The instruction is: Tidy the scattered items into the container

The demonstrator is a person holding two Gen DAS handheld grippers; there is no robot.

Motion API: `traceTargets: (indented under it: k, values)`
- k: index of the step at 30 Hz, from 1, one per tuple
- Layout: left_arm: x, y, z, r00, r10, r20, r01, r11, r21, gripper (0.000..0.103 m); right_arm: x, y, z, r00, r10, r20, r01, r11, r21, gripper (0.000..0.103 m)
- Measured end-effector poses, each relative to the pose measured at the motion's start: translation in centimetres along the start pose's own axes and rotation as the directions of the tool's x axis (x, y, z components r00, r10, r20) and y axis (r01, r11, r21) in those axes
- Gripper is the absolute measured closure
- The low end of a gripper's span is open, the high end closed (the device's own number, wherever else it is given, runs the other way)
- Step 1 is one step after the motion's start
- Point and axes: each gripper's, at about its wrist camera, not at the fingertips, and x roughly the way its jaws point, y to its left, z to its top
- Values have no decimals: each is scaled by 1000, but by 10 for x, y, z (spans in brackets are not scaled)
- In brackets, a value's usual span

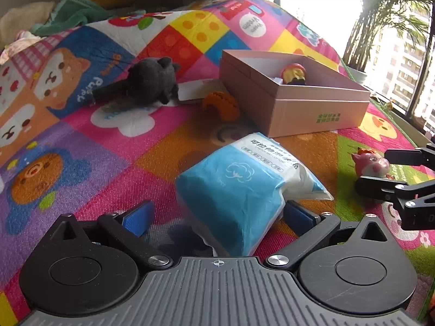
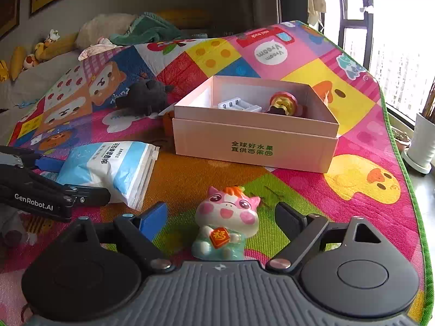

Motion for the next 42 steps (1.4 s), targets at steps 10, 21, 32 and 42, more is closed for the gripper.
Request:
traceTargets:
  k: [10, 21, 32, 42]
  values:
    - [4, -18, 7, 996, -87, 26, 82, 983, 164, 0, -14, -5, -13, 998, -33, -53, 33, 999, 0, 54]
    - [-11, -58, 9, 980, -197, 19, 181, 932, 315, 0, -39, -7, -32, 996, -83, -40, 83, 997, -9, 54]
    - [3, -72, 32, 987, -160, -13, 145, 852, 503, 0, -43, -2, -43, 994, -111, -9, 111, 994, 18, 54]
    - [2, -84, 14, 957, -245, -156, 289, 848, 443, 0, -46, -19, -49, 991, -133, 27, 132, 990, 52, 46]
